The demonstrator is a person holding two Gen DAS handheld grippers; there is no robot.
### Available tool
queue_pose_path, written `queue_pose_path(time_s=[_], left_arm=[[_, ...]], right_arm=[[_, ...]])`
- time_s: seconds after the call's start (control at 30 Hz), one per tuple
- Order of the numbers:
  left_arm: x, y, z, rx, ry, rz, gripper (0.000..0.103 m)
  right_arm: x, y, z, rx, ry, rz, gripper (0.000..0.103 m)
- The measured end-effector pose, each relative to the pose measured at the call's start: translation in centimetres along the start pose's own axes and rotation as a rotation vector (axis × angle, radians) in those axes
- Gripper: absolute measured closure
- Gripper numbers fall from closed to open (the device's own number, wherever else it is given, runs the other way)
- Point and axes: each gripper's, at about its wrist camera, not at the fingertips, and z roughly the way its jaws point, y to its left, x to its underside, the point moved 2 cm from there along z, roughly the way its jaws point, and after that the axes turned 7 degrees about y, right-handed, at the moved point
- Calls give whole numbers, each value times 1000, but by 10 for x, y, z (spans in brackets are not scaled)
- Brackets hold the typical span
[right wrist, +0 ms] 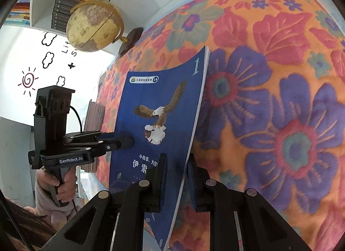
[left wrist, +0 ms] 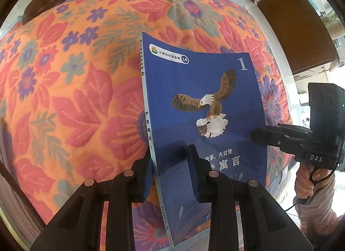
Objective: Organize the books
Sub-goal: 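Lift the blue book upright with both grippers and carry it toward the stack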
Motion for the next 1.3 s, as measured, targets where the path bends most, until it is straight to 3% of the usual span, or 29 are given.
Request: queue_pose_path(time_s=[0.43, 0.67, 0.97, 1.3], left_arm=[[20, 18, -31, 21, -45, -13, 77], [27, 36, -59, 32, -91, -7, 76], [41, 74, -93, 34, -132, -18, 75], [67, 138, -132, 17, -181, -71, 73]], right_arm=[[3, 48, 2, -4, -33, -29, 85], [0, 80, 10, 6, -38, 18, 85], [-4, 132, 25, -15, -69, 32, 85], [-8, 193, 71, -87, -55, 21, 85]])
